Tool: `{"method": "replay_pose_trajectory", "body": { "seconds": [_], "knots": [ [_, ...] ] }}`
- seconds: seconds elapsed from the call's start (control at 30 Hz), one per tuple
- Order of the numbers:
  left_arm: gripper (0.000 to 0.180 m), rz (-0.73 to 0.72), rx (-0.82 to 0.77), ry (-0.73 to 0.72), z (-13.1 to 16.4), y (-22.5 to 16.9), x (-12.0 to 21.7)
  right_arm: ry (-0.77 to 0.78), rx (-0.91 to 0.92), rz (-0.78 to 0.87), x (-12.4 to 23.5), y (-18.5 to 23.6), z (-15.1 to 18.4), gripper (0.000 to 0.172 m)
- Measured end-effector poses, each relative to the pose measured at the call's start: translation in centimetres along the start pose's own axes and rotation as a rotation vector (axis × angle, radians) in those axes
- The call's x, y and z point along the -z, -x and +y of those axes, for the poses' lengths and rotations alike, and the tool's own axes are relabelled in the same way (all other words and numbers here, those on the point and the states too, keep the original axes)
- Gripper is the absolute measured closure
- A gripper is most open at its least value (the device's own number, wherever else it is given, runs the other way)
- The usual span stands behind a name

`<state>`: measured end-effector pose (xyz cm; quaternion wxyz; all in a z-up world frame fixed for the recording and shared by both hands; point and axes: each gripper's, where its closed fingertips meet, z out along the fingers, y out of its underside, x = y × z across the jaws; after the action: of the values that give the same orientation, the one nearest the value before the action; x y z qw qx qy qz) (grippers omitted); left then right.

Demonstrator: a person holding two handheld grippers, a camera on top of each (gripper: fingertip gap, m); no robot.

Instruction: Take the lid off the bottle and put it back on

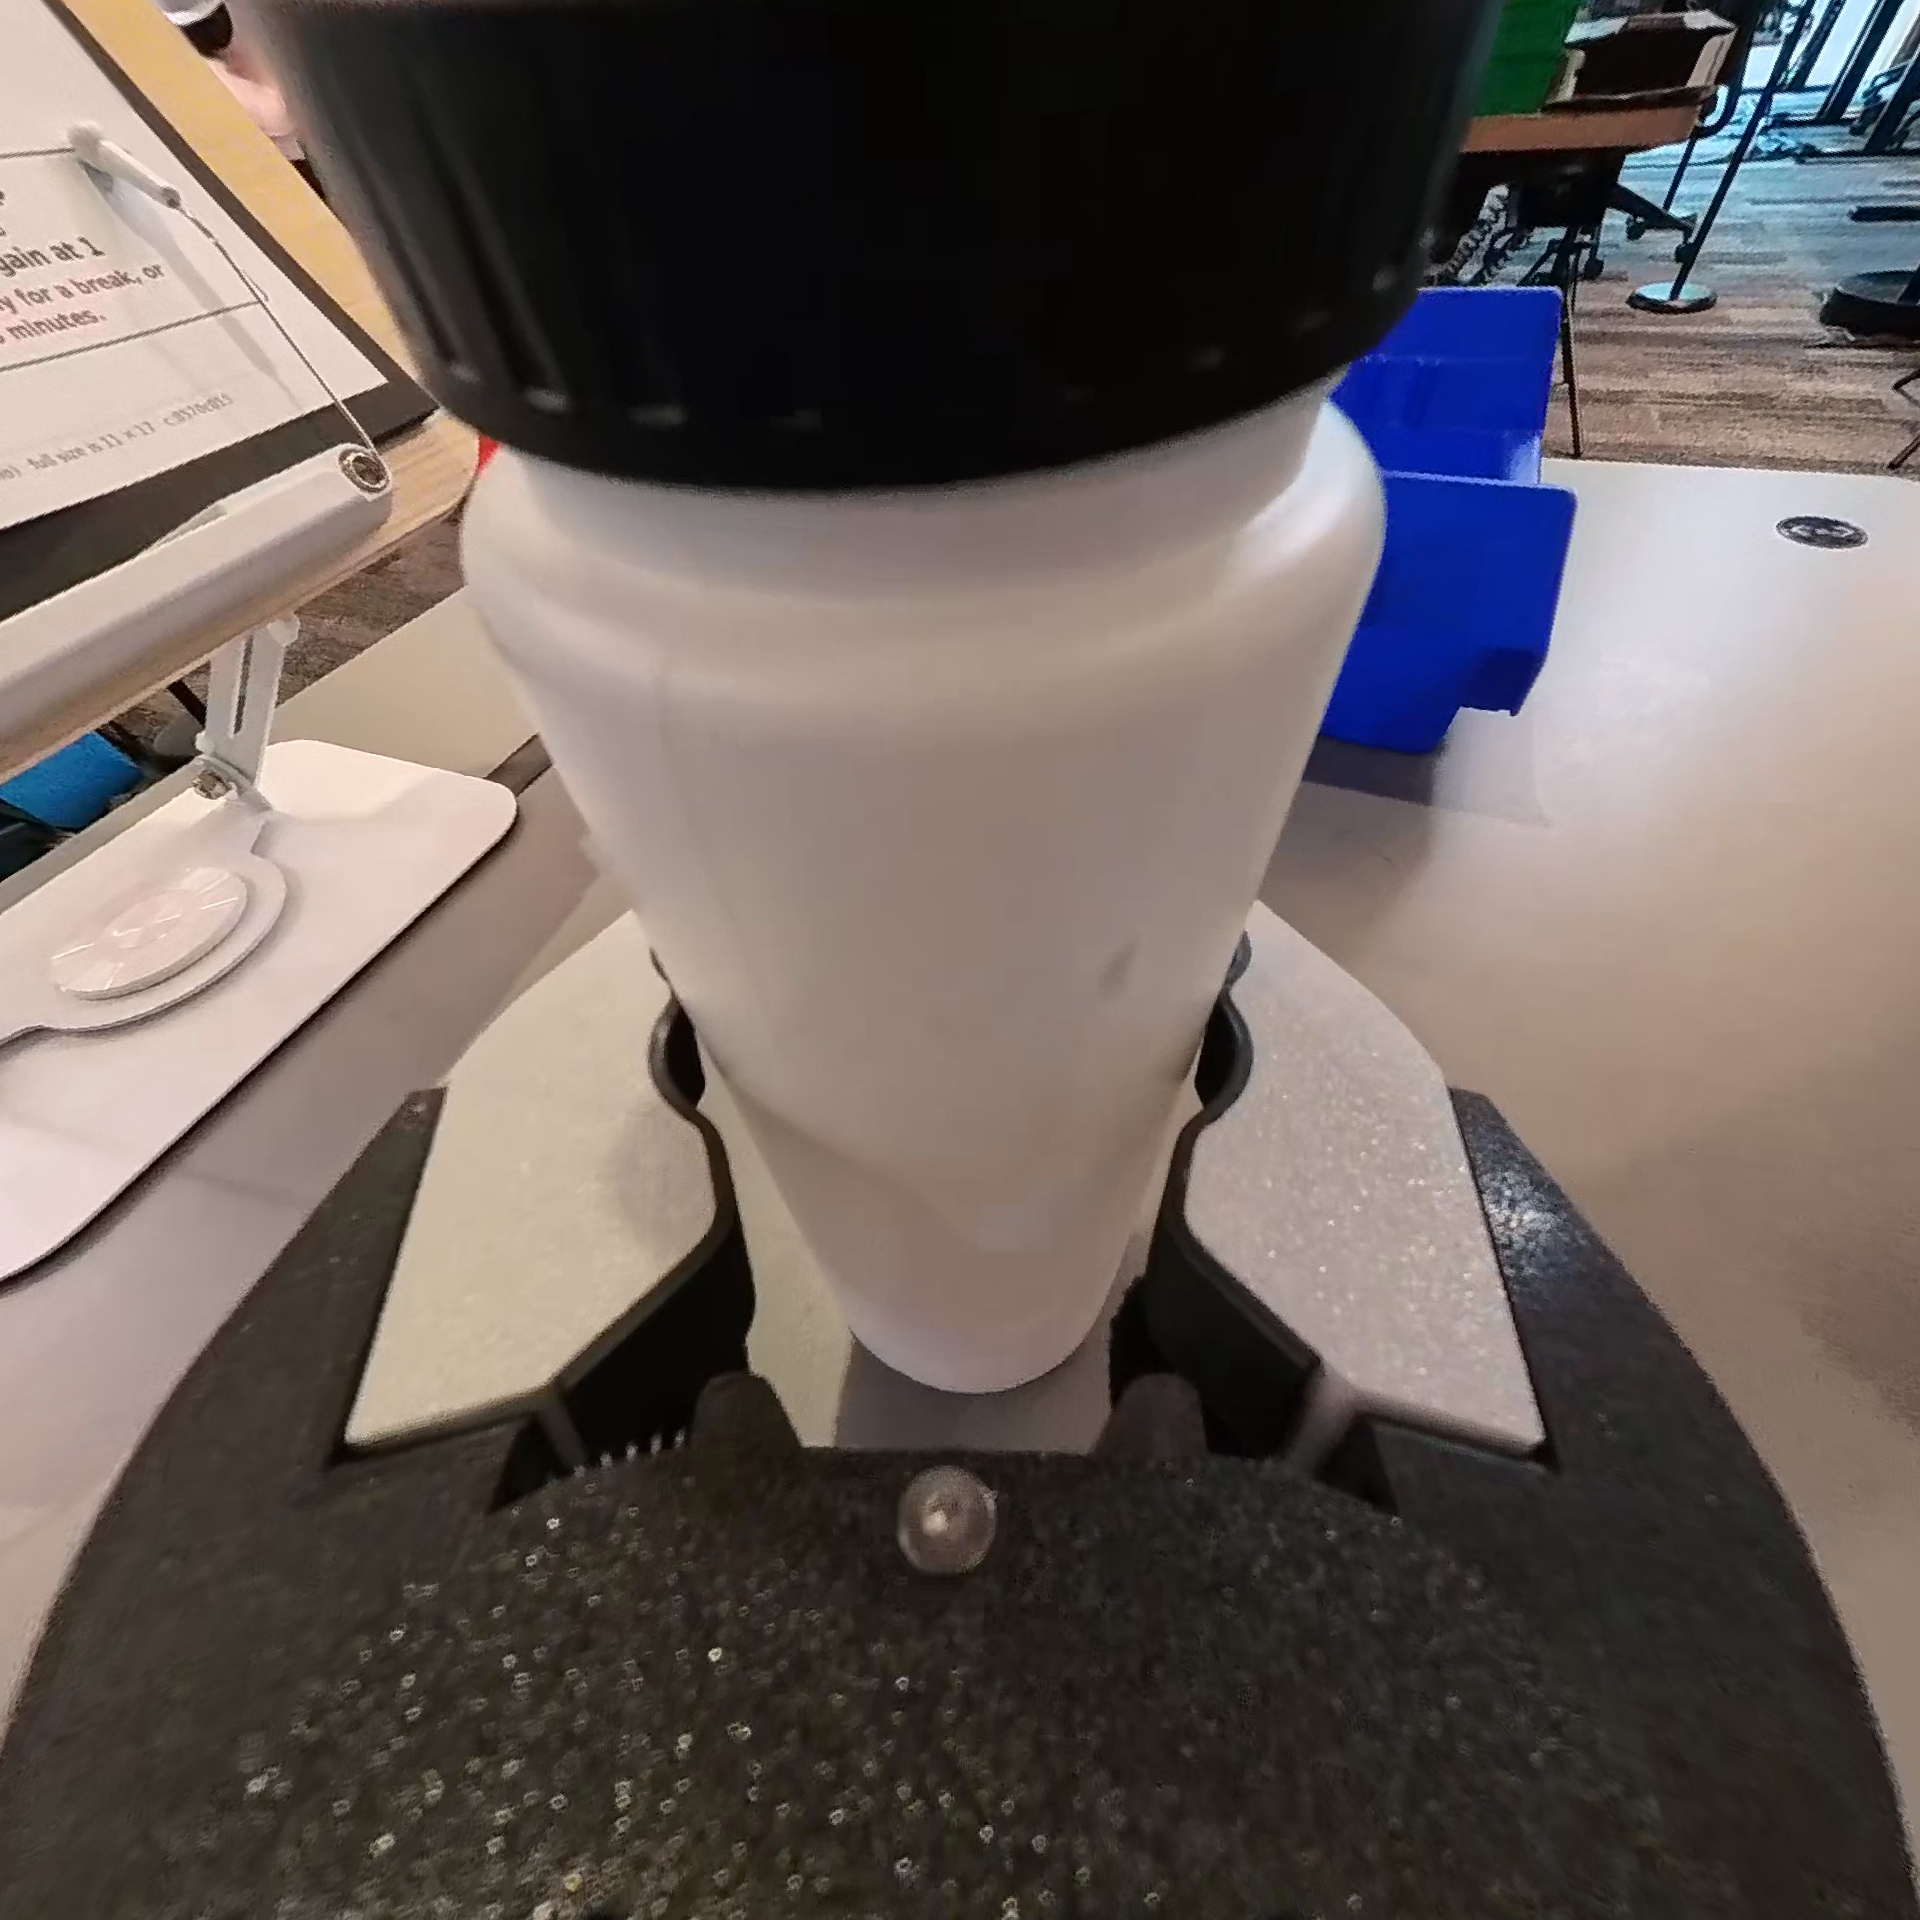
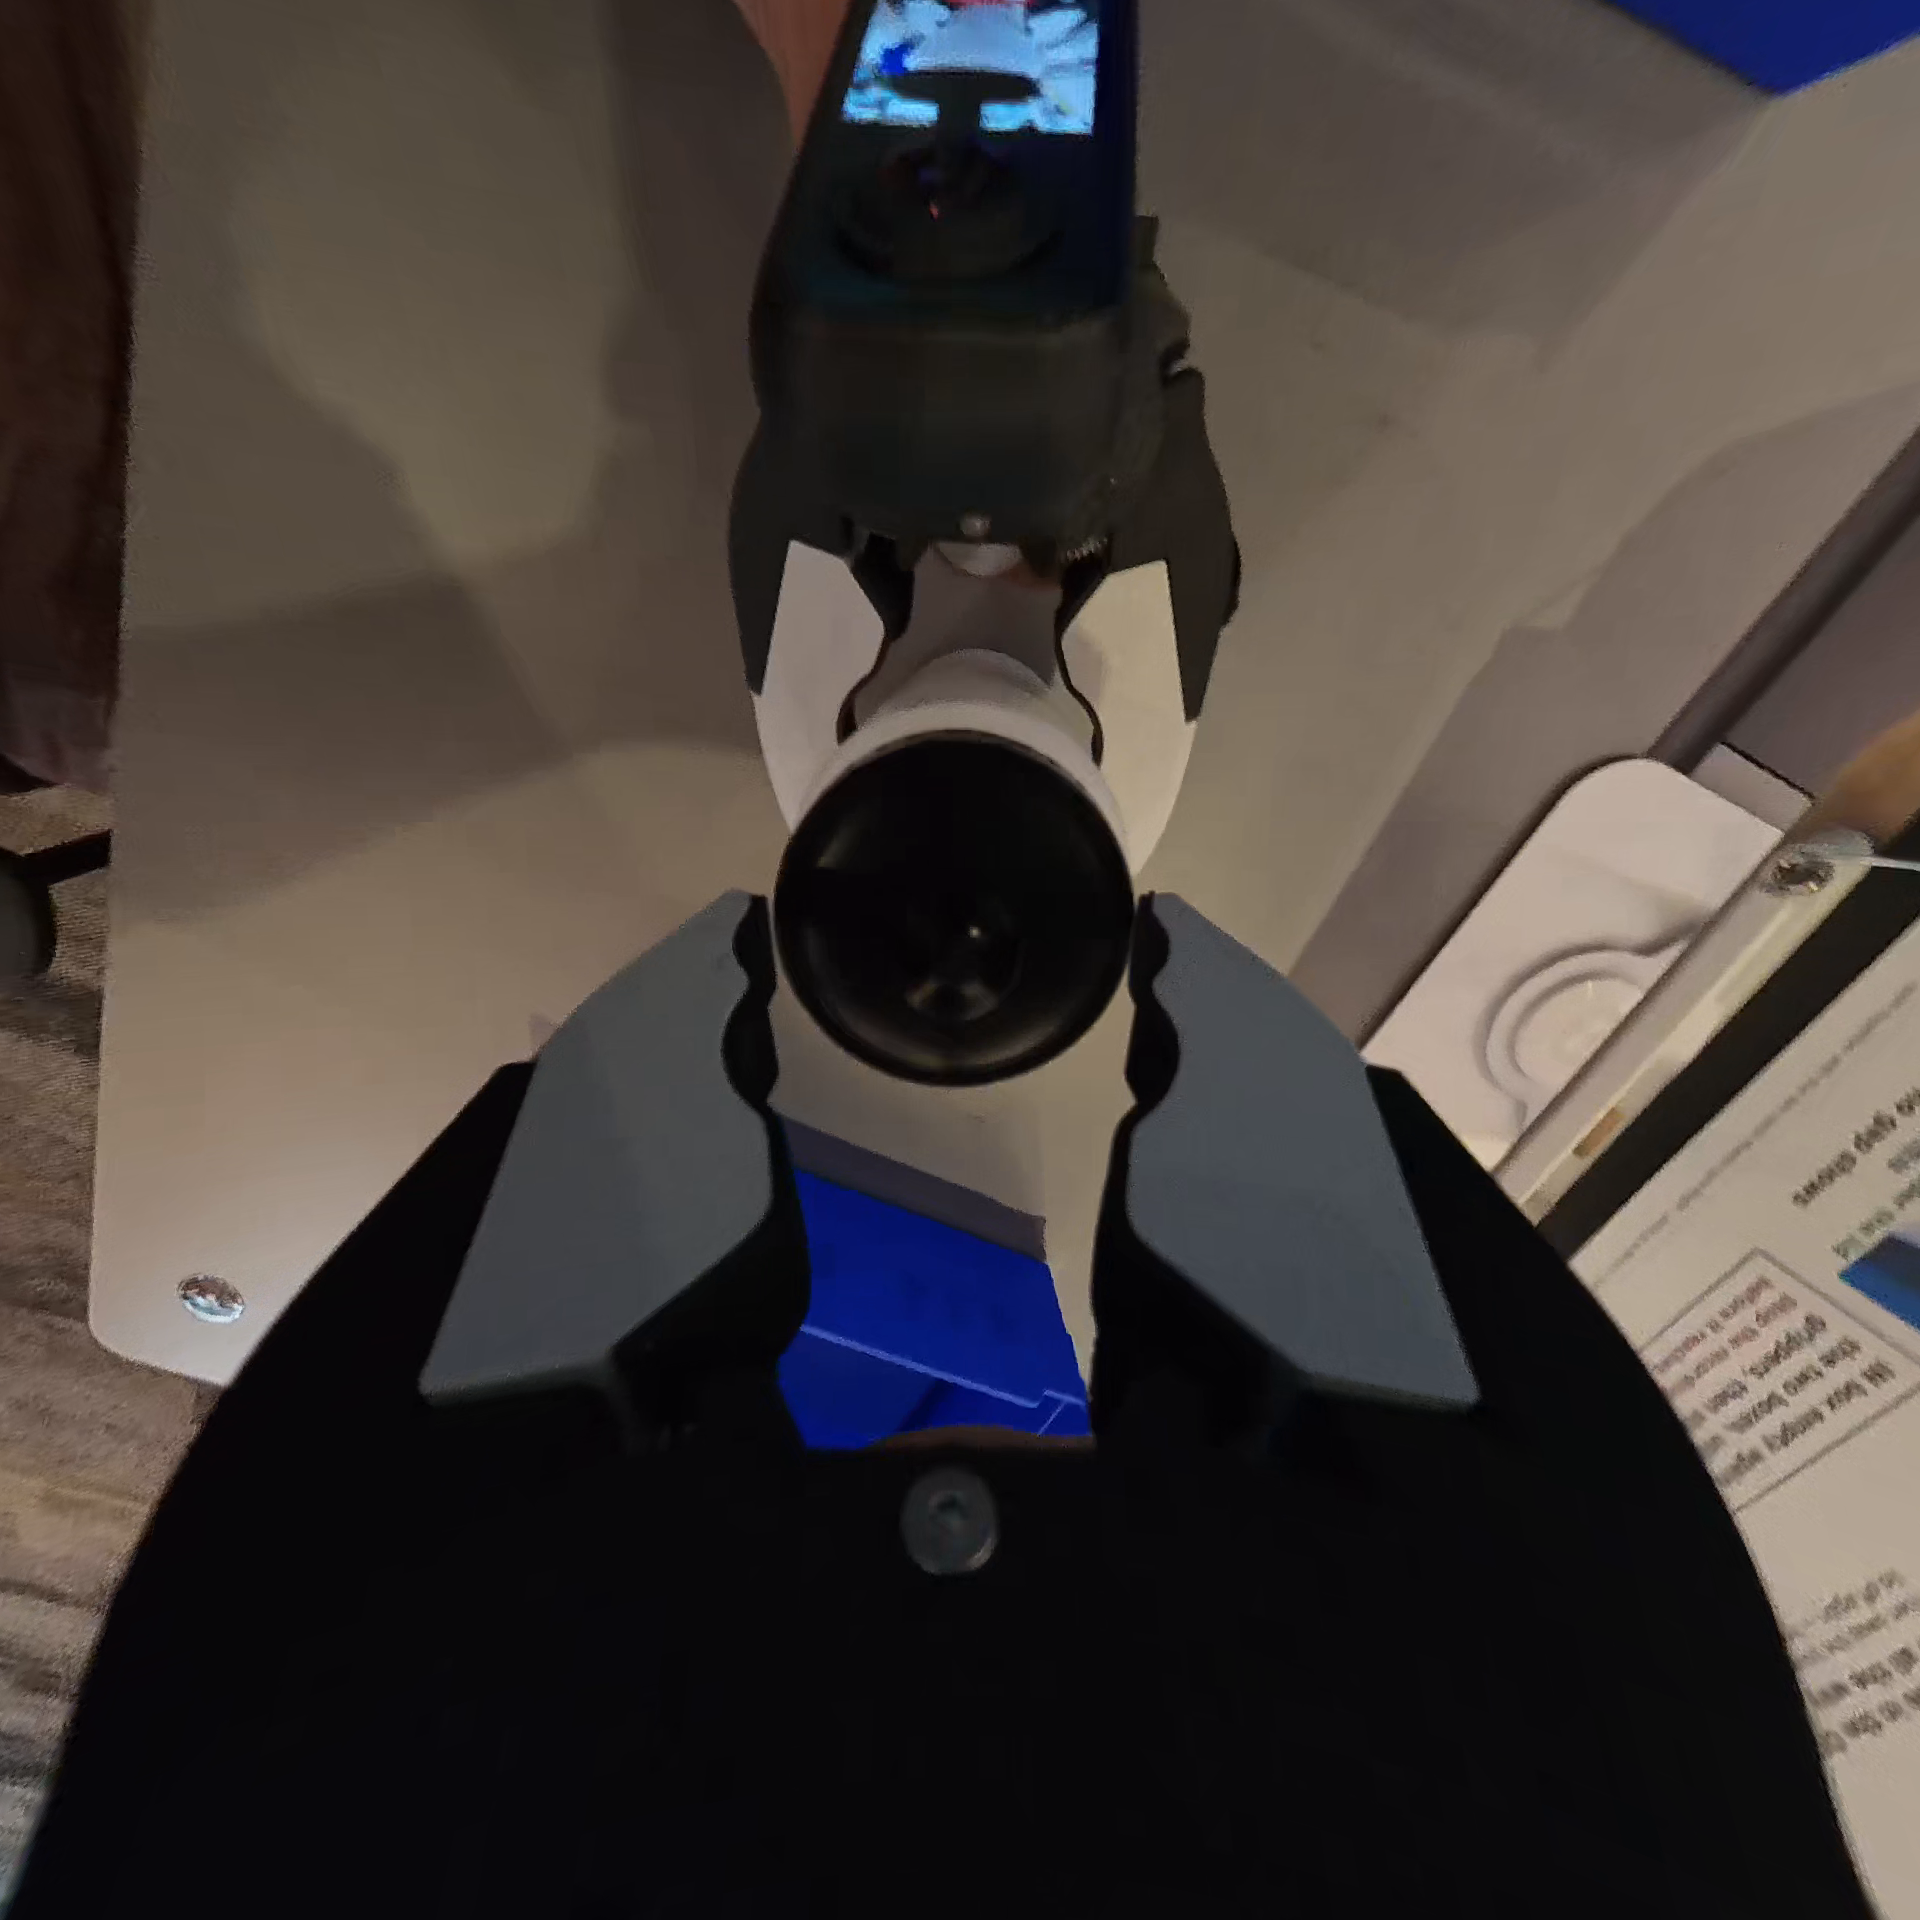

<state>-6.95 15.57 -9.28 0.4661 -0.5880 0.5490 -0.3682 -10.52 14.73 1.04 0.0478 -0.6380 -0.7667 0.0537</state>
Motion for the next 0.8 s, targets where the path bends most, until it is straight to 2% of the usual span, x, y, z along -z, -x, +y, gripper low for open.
{"method": "replay_pose_trajectory", "body": {
  "seconds": [0.13,0.4,0.53,0.57,0.6,0.67,0.8],
  "knots": [
    [0.086,0.006,0.009,-0.003,0.0,-0.02,0.0,0.071,0.086,-0.024,-0.23,-0.11,0.37,0.105],
    [0.086,0.021,0.026,-0.009,0.01,-0.05,0.01,0.087,0.241,0.033,-0.13,-0.34,0.51,0.104],
    [0.086,0.024,0.027,-0.011,0.0,-0.08,0.04,0.12,0.198,0.005,-0.42,-0.76,0.47,0.095],
    [0.087,0.023,0.026,-0.009,0.02,-0.07,0.05,0.133,0.179,-0.025,-0.52,-0.67,0.55,0.095],
    [0.086,0.024,0.027,-0.009,0.02,-0.06,0.07,0.147,0.164,-0.063,-0.55,-0.39,0.67,0.102],
    [0.086,0.028,0.028,-0.012,0.01,-0.09,0.07,0.146,0.168,-0.073,-0.55,-0.29,0.68,0.104],
    [0.086,0.039,0.025,-0.013,0.01,-0.24,0.1,0.078,0.306,-0.002,-0.4,0.03,0.46,0.104]
  ]
}}
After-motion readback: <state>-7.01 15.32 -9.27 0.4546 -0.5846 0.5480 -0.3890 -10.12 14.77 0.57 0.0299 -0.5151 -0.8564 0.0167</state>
